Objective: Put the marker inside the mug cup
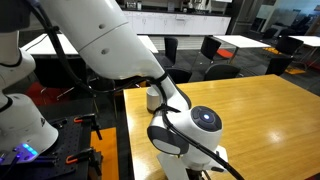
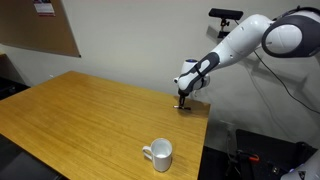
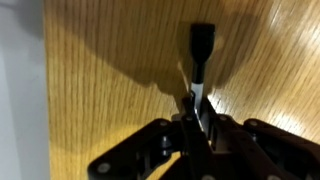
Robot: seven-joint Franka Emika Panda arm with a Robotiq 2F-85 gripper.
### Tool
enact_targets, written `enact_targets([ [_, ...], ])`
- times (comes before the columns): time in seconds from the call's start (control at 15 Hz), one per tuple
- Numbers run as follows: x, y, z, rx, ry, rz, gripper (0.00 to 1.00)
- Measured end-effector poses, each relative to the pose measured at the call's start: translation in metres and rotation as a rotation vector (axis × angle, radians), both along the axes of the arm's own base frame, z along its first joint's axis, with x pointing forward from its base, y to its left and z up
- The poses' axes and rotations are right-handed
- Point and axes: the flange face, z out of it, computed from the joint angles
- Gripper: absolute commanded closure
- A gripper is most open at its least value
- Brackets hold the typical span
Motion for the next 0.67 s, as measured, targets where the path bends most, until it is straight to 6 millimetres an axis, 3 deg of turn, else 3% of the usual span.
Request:
enact_targets([
  [0.67,0.009,0.011,0.003,-0.031,0.018,0.020,0.97],
])
